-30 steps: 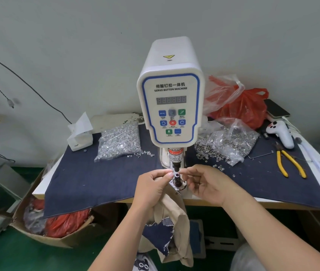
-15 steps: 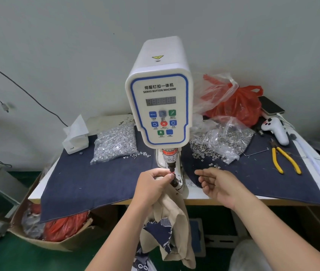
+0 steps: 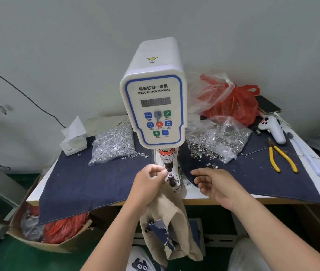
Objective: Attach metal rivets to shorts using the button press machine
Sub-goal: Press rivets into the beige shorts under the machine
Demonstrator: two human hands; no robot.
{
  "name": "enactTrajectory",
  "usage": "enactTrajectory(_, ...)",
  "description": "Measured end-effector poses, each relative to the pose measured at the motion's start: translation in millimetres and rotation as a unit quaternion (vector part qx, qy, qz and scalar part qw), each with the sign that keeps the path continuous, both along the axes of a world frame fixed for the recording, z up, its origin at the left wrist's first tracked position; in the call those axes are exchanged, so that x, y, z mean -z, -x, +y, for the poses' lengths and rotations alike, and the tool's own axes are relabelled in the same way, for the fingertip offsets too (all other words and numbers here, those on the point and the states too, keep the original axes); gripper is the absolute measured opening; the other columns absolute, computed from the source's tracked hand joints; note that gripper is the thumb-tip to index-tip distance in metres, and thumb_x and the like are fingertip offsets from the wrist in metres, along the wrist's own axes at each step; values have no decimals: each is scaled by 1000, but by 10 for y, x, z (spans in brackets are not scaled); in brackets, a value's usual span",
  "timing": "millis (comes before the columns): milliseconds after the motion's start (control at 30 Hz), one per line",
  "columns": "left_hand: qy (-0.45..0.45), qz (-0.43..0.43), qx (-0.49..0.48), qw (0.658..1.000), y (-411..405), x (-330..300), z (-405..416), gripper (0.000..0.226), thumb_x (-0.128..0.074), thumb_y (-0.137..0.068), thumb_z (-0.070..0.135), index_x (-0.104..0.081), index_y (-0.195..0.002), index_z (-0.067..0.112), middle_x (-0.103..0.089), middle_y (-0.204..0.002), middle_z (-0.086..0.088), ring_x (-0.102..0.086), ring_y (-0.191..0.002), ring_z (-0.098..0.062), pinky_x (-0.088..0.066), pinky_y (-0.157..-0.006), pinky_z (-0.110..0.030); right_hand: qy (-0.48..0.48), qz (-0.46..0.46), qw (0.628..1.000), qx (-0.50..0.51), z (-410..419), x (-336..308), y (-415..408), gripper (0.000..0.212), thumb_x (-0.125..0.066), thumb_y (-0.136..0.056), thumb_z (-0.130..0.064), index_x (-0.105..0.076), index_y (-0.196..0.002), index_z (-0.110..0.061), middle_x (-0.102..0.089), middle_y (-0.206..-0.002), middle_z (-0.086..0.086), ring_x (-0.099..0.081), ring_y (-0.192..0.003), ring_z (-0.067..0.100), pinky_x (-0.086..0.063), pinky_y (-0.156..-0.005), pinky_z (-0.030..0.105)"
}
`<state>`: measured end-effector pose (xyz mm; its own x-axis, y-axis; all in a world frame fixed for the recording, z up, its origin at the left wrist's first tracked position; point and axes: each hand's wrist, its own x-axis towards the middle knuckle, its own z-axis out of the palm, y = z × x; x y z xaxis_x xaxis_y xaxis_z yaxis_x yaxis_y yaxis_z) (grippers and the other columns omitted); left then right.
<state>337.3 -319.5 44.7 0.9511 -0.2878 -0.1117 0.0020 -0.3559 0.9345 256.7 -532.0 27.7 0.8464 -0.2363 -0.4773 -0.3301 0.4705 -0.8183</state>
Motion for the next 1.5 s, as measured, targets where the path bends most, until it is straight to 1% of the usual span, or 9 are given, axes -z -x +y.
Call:
enactTrajectory(100, 53, 73, -22, 996, 53, 14, 111, 15, -61, -95, 33, -70, -83, 29, -68, -74, 12, -64, -72, -8, -50, -71, -29, 181, -41, 978, -94, 126, -95, 66, 16, -65, -97, -21, -80, -100, -22, -76, -85, -1, -64, -65, 8, -51, -58, 21)
enactTrajectory(200, 164, 145, 0, 976, 135, 4, 208, 13, -58, -83, 30, -68, -80, 22, -62, -76, 3, -61, -69, -15, -50, -63, -30, 397, -112, 885, -216, 322, -153, 122, 11, -70, -94, -34, -77, -102, -39, -74, -98, -22, -66, -86, -5, -45, -71, 8)
enactTrajectory(300, 205, 141, 60, 967, 215, -34, 265, 14, -58, -81, 29, -66, -86, 19, -59, -83, 0, -54, -80, -23, -47, -69, -34, 474, -169, 832, -233, 527, -182, 163, 5, -77, -88, -34, -74, -91, -38, -69, -94, -22, -63, -90, -3, -41, -72, 9)
enactTrajectory(400, 196, 113, 90, 970, 249, -97, 330, 17, -59, -86, 28, -71, -95, 19, -66, -95, -2, -58, -96, -28, -48, -85, -40, 459, -191, 844, -200, 578, -239, 187, 8, -78, -88, -29, -72, -83, -32, -70, -87, -21, -64, -81, 1, -46, -72, 14)
enactTrajectory(467, 103, 14, 147, 984, 237, -111, 421, 18, -61, -93, 35, -75, -100, 27, -74, -103, 4, -67, -102, -17, -50, -93, -29, 420, -209, 860, -200, 546, -281, 204, 10, -75, -91, -24, -70, -85, -30, -70, -84, -18, -62, -76, 0, -49, -75, 18)
enactTrajectory(567, -12, -69, 244, 967, 233, -151, 496, 17, -69, -97, 44, -76, -101, 30, -75, -97, 12, -68, -92, -5, -50, -84, -19, 372, -217, 871, -236, 490, -309, 214, 7, -72, -95, -23, -69, -89, -25, -69, -82, -17, -60, -77, 0, -45, -75, 14)
enactTrajectory(800, 173, 70, 193, 963, 197, -23, 491, 30, -74, -93, 45, -67, -94, 16, -64, -103, -12, -55, -95, -26, -42, -90, -44, 415, -152, 835, -328, 255, -196, 151, 15, -61, -99, -46, -65, -91, -34, -59, -97, -18, -53, -95, -9, -38, -84, 18)
enactTrajectory(1000, 19, 1, 127, 992, 137, 158, 259, 31, -54, -105, 48, -61, -83, 29, -55, -79, 15, -49, -75, -2, -40, -76, -30, 237, -132, 942, -198, 239, -94, 34, 25, -62, -87, -40, -58, -75, -19, -45, -73, 1, -40, -71, 14, -32, -66, 31)
enactTrajectory(1500, 50, 2, 44, 998, 17, 319, 139, 47, -49, -109, 43, -54, -94, -1, -52, -83, 0, -46, -79, -13, -41, -77, -36, 182, -131, 963, -147, 208, 150, -198, 26, -67, -85, -45, -63, -71, -24, -50, -67, -6, -41, -63, 7, -33, -58, 24)
